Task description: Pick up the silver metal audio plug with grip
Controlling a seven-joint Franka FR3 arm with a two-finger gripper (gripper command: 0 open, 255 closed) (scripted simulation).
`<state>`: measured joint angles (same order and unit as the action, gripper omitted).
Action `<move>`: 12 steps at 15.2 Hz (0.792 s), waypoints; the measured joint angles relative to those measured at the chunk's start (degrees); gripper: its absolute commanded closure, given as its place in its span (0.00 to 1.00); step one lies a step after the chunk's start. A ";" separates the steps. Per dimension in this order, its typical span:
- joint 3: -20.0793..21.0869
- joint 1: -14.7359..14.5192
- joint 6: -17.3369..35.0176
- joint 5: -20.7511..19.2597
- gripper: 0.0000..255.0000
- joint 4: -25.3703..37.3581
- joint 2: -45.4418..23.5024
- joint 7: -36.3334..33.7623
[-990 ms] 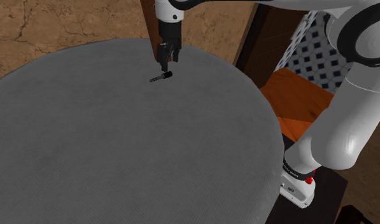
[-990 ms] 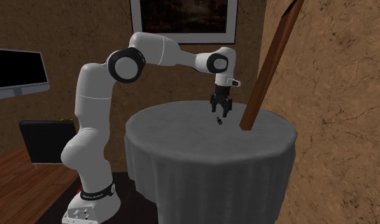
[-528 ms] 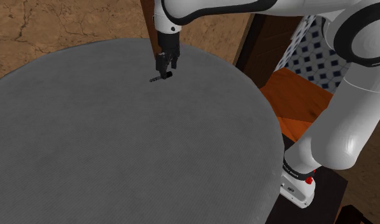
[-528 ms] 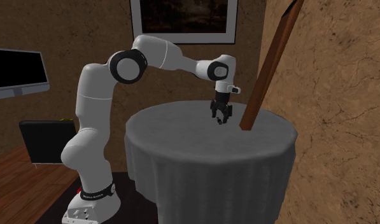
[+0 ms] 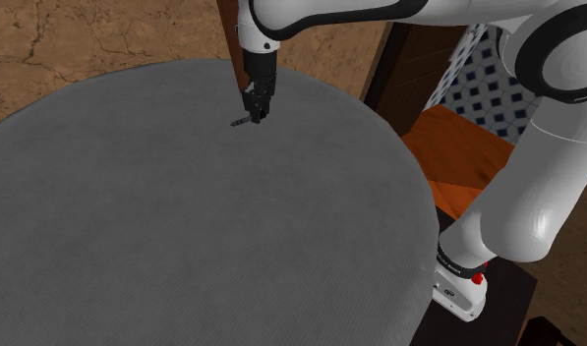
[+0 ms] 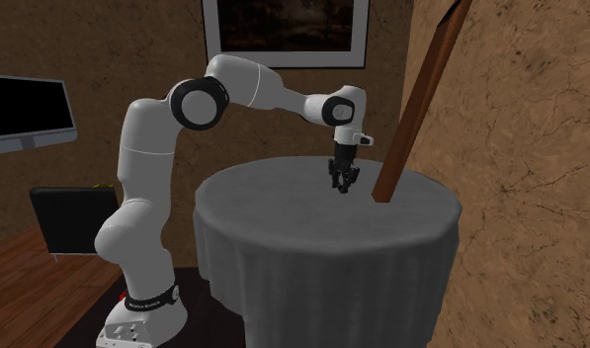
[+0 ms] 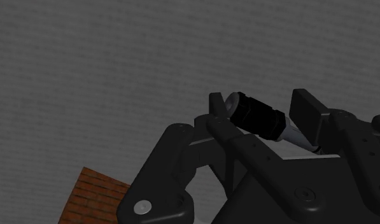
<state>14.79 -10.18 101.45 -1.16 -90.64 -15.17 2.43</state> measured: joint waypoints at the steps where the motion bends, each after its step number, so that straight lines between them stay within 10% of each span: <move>1: 0.00 0.00 0.00 0.00 1.00 0.00 0.00 0.00; 12: 0.08 -0.14 -6.03 0.02 1.00 6.05 0.01 -0.10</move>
<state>14.87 -10.32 95.42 -1.14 -84.59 -15.15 2.34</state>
